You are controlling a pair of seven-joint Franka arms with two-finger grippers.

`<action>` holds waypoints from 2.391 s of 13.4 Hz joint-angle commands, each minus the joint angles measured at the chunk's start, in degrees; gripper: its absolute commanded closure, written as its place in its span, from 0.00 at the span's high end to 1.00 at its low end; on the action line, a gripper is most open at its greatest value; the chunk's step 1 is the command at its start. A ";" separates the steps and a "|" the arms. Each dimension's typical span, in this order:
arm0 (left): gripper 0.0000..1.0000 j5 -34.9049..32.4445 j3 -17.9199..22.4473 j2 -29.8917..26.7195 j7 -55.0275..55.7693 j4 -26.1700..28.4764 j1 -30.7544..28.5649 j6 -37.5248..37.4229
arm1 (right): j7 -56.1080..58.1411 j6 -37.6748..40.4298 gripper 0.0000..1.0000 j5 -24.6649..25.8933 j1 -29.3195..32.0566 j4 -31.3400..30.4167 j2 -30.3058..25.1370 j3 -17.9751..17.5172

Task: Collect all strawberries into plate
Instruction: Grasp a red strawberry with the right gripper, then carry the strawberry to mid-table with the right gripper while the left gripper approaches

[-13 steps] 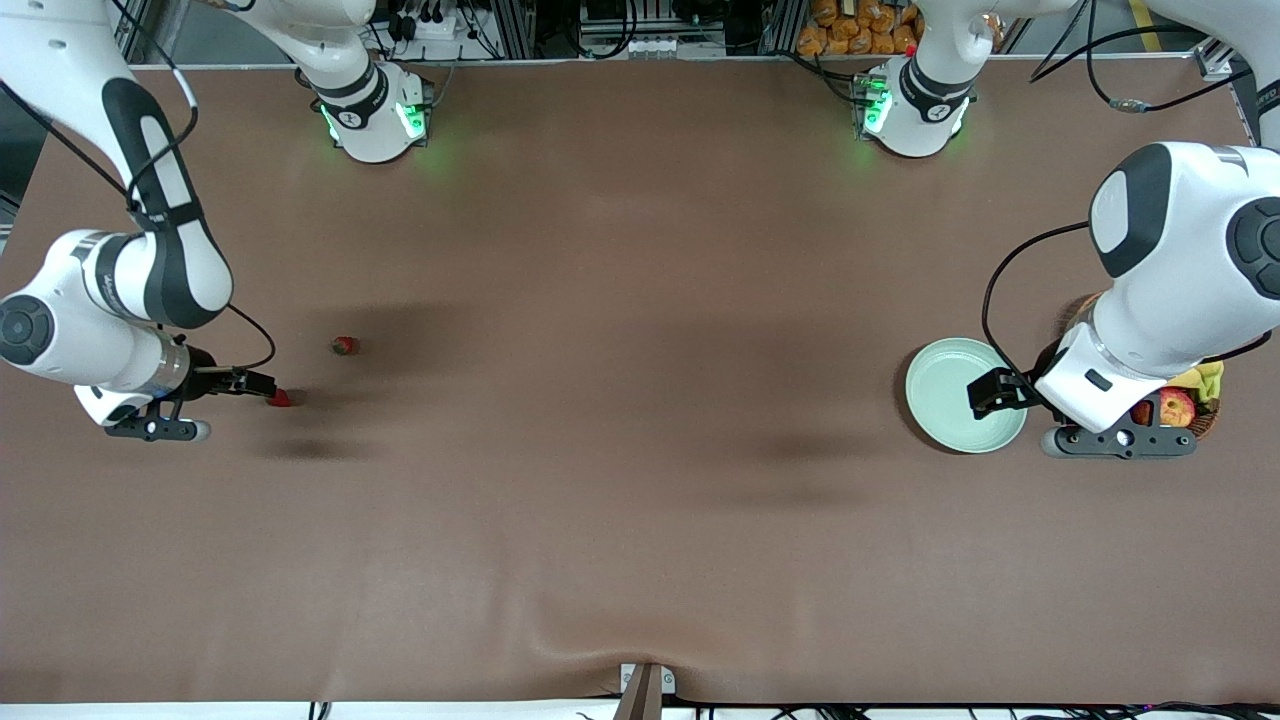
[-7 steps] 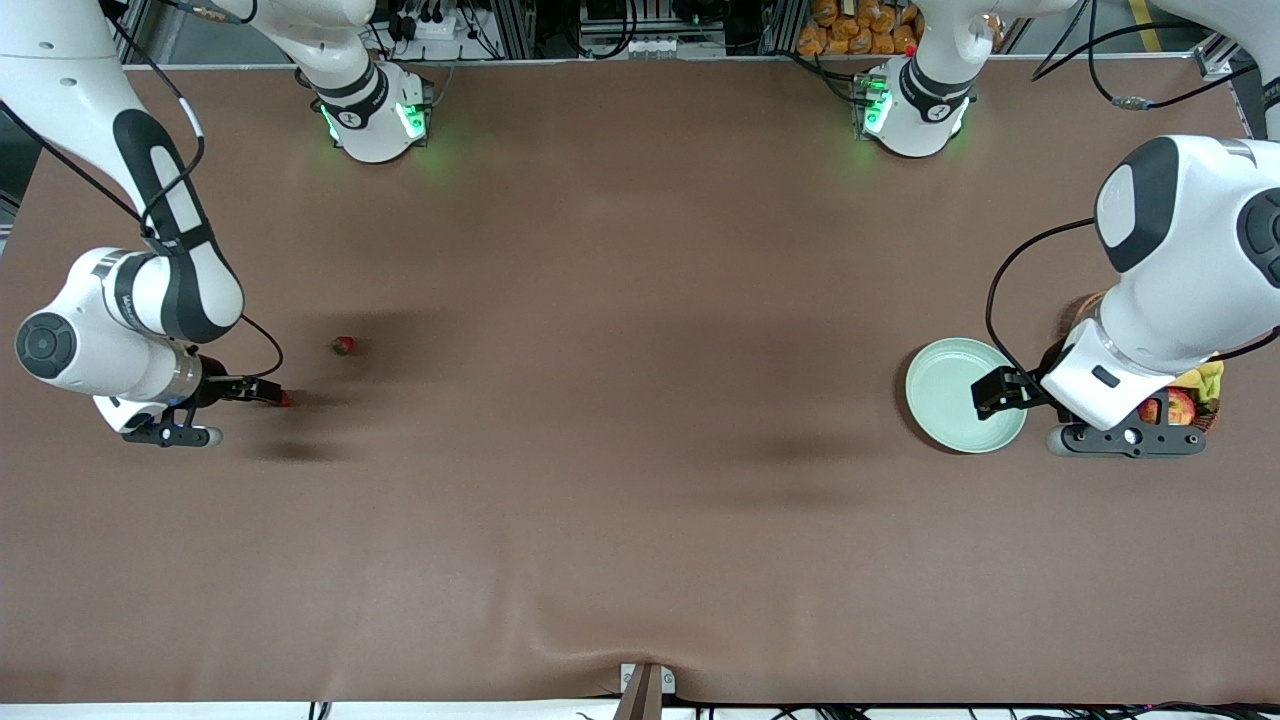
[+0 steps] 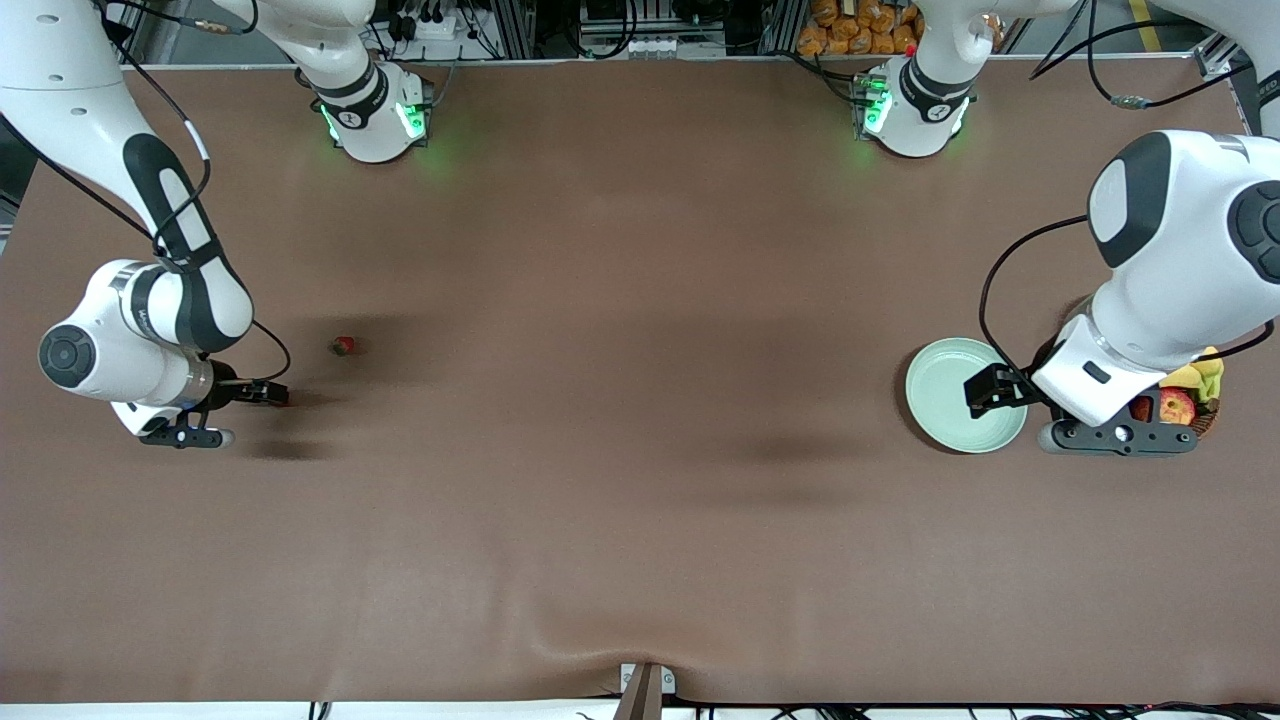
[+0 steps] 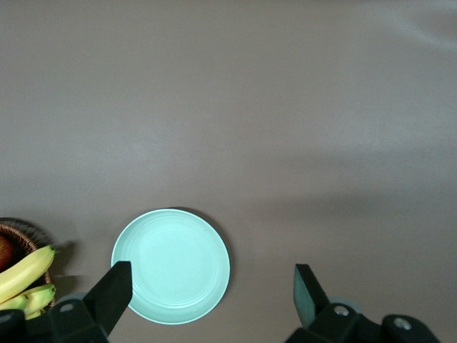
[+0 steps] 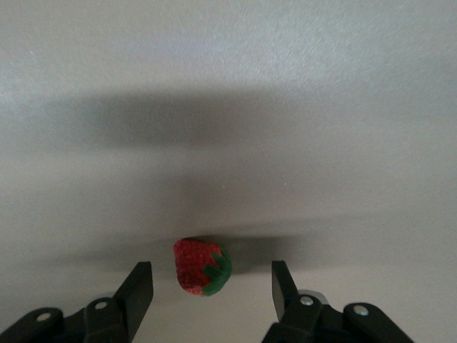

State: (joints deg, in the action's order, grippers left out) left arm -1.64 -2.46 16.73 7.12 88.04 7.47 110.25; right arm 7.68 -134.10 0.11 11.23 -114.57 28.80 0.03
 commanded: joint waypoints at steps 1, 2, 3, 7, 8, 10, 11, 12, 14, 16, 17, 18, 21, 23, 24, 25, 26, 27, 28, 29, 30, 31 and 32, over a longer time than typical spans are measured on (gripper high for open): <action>1.00 0.14 -0.01 -0.56 -0.62 -0.24 -0.44 -0.38 | 1.37 -3.18 0.69 -0.90 0.64 -2.75 -0.06 -0.91; 1.00 0.14 -0.09 -1.00 -0.45 -0.24 -0.53 -0.47 | 1.37 -4.32 0.68 -0.99 0.37 -3.28 0.03 -0.91; 1.00 0.14 -0.01 -1.35 -0.36 -0.15 -0.61 -0.91 | 1.37 -4.59 0.64 -0.99 0.37 -3.38 0.29 -1.00; 1.00 0.23 -0.01 -3.29 0.00 -0.15 -0.88 -4.51 | 0.94 -3.89 0.03 -0.90 -0.41 -2.94 0.38 -1.09; 1.00 0.23 -0.01 -3.46 0.00 -0.15 -0.97 -5.04 | 0.59 -3.46 0.00 -0.90 -0.77 -2.76 0.21 -1.09; 1.00 0.32 0.00 -3.81 0.00 -0.15 -1.05 -6.18 | 0.41 -0.83 0.00 -0.99 -1.64 -1.19 -0.49 -1.17; 1.00 0.32 -0.01 -4.16 0.26 -0.15 -1.05 -6.97 | -0.11 1.36 0.00 -1.25 -1.74 0.13 -1.02 -1.26; 1.00 0.23 0.08 -4.25 0.26 -0.07 -0.97 -7.50 | -0.29 4.08 0.00 -1.34 -1.74 1.97 -1.54 -1.26; 1.00 0.23 0.08 -4.08 0.26 -0.07 -1.05 -7.59 | -1.34 7.87 0.00 -4.04 -1.82 5.74 -1.46 -2.92; 1.00 0.23 -0.01 -3.73 0.35 -0.15 -0.44 -7.51 | -6.50 10.16 0.00 -6.00 -4.01 8.91 -1.20 -4.07; 1.00 0.23 -0.01 -3.47 0.35 -0.24 -0.27 -7.42 | -10.80 10.26 0.00 -6.17 -6.37 9.97 -1.20 -4.08; 1.00 0.49 -0.01 -3.38 0.35 -0.42 0.00 -7.33 | -15.80 10.26 0.00 -6.26 -9.01 11.11 -1.11 -4.08; 1.00 0.93 -0.09 -2.50 0.43 -0.24 0.09 -7.07 | -27.60 10.17 0.00 -13.18 -16.66 14.98 0.20 -4.08; 1.00 1.37 -0.44 -2.32 0.61 -0.15 0.09 -7.07 | -33.93 9.91 0.00 -18.11 -20.79 17.44 1.43 -3.99; 1.00 1.29 -0.45 -1.80 0.61 -0.15 0.17 -7.07 | -37.09 9.56 0.00 -19.96 -22.98 18.85 2.40 -4.07; 1.00 1.37 -0.53 -1.10 0.61 -0.15 0.35 -6.89 | -40.60 9.03 0.00 -21.45 -25.36 20.25 3.36 -3.99; 1.00 1.03 -0.53 -1.00 0.61 0.11 0.87 -6.54 | -44.03 7.55 0.00 -22.69 -27.82 21.31 4.33 -3.99; 1.00 0.94 -0.53 -0.91 0.61 0.37 1.57 -6.02 | -47.46 5.45 0.00 -23.39 -30.28 22.02 5.21 -3.99; 1.00 0.93 -0.62 -0.13 0.70 0.55 2.19 -5.92 | -50.63 3.42 0.00 -23.75 -32.56 22.72 6.35 -3.99; 1.00 0.93 -0.71 0.31 0.70 0.55 2.81 -5.66 | -53.79 1.23 0.00 -23.84 -34.50 23.42 7.67 -3.99; 1.00 0.93 -0.71 1.36 0.79 0.64 3.60 -5.22 | -57.30 -0.79 0.00 -23.84 -36.43 23.95 8.81 -3.99; 1.00 1.02 -0.71 2.24 0.79 0.72 4.30 -4.78 | -60.38 -2.56 0.00 -23.93 -37.85 24.22 9.69 -3.99; 1.00 0.94 -0.71 3.03 0.79 1.07 4.48 -3.82 | -62.76 -4.49 0.00 -24.10 -39.25 24.92 10.57 -4.07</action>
State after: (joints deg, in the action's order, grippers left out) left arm -1.63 -3.23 18.19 7.66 88.88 11.27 104.71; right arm -50.60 -136.64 -22.57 -25.83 -93.12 36.35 -4.65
